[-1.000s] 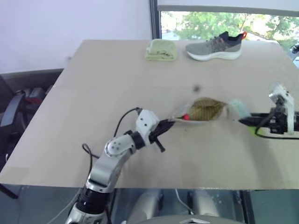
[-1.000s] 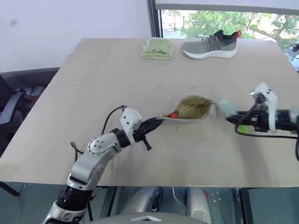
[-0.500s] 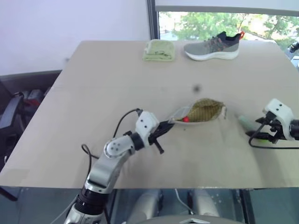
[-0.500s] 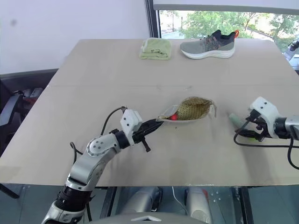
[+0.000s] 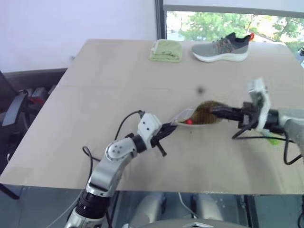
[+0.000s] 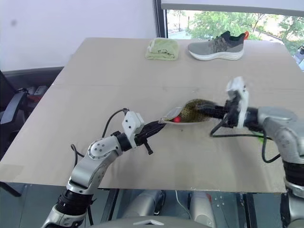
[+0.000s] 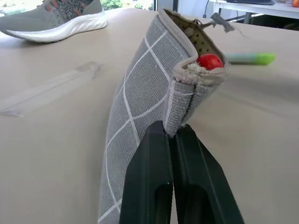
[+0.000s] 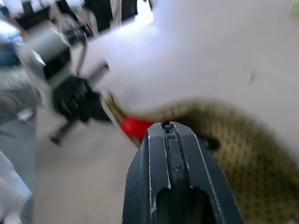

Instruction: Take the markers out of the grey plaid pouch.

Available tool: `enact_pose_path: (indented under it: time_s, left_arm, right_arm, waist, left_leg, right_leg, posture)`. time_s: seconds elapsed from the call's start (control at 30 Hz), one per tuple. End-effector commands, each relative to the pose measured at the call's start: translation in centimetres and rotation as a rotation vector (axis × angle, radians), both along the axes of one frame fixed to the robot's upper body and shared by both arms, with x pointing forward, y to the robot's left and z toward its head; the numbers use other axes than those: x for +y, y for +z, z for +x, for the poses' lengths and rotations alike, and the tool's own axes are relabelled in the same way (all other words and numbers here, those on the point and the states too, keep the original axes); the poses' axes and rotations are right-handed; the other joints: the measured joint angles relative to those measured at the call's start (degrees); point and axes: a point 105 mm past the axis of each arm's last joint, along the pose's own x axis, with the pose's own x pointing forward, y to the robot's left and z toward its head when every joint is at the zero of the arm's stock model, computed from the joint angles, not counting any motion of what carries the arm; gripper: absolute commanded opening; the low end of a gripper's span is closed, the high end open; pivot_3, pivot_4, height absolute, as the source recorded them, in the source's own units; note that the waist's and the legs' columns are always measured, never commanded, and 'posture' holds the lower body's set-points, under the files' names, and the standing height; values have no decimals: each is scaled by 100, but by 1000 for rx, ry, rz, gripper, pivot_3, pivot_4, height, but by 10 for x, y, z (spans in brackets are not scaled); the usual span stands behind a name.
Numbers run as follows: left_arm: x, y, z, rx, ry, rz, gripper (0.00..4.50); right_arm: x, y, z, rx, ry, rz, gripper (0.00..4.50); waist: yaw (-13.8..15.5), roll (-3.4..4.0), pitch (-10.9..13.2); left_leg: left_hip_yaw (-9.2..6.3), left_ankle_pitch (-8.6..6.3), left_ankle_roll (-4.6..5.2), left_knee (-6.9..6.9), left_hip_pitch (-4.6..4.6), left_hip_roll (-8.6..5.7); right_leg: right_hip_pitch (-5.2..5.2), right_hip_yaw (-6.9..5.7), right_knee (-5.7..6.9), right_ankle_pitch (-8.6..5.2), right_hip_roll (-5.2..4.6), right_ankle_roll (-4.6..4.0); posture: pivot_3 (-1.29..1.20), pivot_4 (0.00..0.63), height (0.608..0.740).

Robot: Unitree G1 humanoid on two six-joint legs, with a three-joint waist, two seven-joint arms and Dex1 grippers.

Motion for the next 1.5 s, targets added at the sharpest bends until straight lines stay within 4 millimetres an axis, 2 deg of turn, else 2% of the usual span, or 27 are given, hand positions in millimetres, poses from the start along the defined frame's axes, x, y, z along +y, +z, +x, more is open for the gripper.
enact_pose_path:
  time_s: [0.03,0.13,0.23,0.4,0.57,0.83,0.97,1.0,1.03,1.07,1.13,1.2,1.33,1.5]
  left_arm:
    - [-4,11,-3,-52,-25,-4,0]
    - [-4,11,-3,-51,-27,-7,0]
    - [-5,11,-4,-50,-36,-9,0]
    - [-8,13,-3,-56,-49,-11,0]
    - [-12,15,-3,-63,-64,-12,0]
    - [-16,17,0,-66,-79,-17,0]
    - [-14,17,1,-67,-77,-14,0]
    - [-13,16,1,-66,-76,-12,0]
    - [-13,16,1,-65,-75,-10,0]
    - [-12,16,1,-64,-73,-10,0]
    - [-11,16,1,-64,-69,-8,0]
    - [-9,15,1,-66,-62,-3,0]
    - [0,14,8,-80,-19,20,0]
    - [11,12,17,-103,36,52,0]
  right_arm:
    - [8,-1,8,-172,26,-112,32]
    - [18,-1,14,-241,51,-126,32]
    - [30,-5,15,-298,106,-171,817]
    - [41,-14,22,-398,144,-276,3320]
    - [49,-25,18,-437,228,-321,3320]
    - [77,-31,13,-515,304,-267,3320]
    - [78,-30,10,-527,311,-244,2326]
    - [77,-30,11,-530,305,-242,1716]
    - [74,-29,12,-533,294,-246,1476]
    - [71,-28,13,-536,283,-250,1039]
    - [63,-26,16,-539,256,-259,545]
    - [54,-20,16,-492,215,-235,497]
    - [41,-5,-2,-369,234,-158,497]
    - [40,33,-35,-272,304,21,497]
  waist:
    - [-43,1,0]
    - [-116,1,0]
    - [-129,0,0]
    - [-108,0,0]
    - [-115,0,0]
    - [-125,0,0]
    - [-118,0,0]
    - [-120,0,0]
    - [-120,0,0]
    - [-120,0,0]
    - [-113,-1,-1]
    - [-110,-1,-1]
    - [-107,-1,-1]
    - [-118,-1,-1]
  left_leg:
    - [1,0,0,-1,2,3]
    - [0,0,-1,-1,5,4]
    - [6,0,-1,-1,8,4]
    - [3,0,-1,-2,7,3]
    - [2,0,-1,-2,7,3]
    - [2,1,-2,-2,8,4]
    - [1,1,-2,-1,8,3]
    - [0,1,-2,-1,8,3]
    - [0,1,-2,-1,8,3]
    - [0,1,-2,-1,8,3]
    - [-1,1,-2,-1,10,3]
    - [-1,1,-2,-1,10,3]
    - [-3,1,-2,-1,7,2]
    - [-3,0,-1,-3,8,4]
  right_leg:
    - [-1,0,4,0,3,0]
    - [1,0,6,0,5,0]
    - [1,5,6,0,6,0]
    - [1,3,3,0,6,0]
    - [0,3,3,0,6,0]
    - [0,4,5,0,10,0]
    - [0,3,5,0,12,0]
    - [0,3,5,0,12,0]
    - [0,3,5,0,12,0]
    - [0,3,5,0,12,0]
    - [1,2,4,0,12,0]
    - [1,1,4,0,12,0]
    - [3,1,2,0,7,0]
    - [2,4,3,0,6,0]
  posture:
    - [0,150,740]
    - [0,150,740]
    - [0,150,740]
    - [0,150,740]
    - [0,150,740]
    - [0,150,740]
    - [0,150,740]
    - [0,150,740]
    - [0,150,740]
    - [0,150,740]
    - [0,150,740]
    - [0,150,740]
    - [0,150,740]
    - [0,150,740]
